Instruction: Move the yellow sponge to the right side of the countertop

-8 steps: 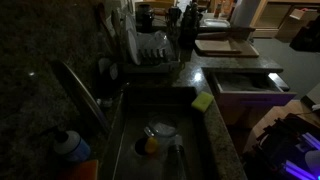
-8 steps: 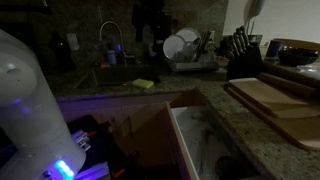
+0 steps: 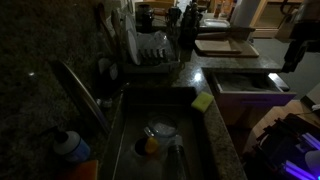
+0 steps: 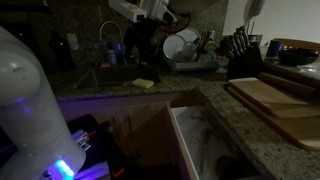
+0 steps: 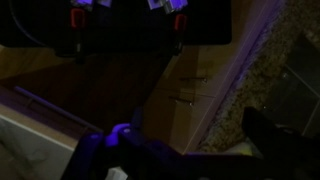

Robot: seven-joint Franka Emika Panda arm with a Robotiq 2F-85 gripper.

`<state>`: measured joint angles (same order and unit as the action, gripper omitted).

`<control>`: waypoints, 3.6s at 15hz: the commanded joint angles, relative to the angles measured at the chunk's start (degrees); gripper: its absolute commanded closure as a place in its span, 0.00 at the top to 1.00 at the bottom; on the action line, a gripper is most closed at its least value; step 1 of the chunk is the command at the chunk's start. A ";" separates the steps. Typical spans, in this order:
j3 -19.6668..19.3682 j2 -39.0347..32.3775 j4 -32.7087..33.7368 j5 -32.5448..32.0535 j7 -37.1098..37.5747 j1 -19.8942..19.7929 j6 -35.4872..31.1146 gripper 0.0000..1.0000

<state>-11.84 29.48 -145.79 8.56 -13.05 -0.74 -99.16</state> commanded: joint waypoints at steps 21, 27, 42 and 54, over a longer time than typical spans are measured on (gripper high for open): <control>32.60 -20.82 4.29 -8.98 47.50 10.90 -27.34 1.00; 31.15 -24.60 4.58 -4.35 52.49 13.97 -29.52 1.00; 23.93 -28.71 2.55 -1.81 76.46 10.95 -47.70 1.00; 22.65 -35.50 5.21 -3.97 97.54 12.12 -53.28 1.00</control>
<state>12.42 -4.45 -141.13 6.20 81.84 10.74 -150.95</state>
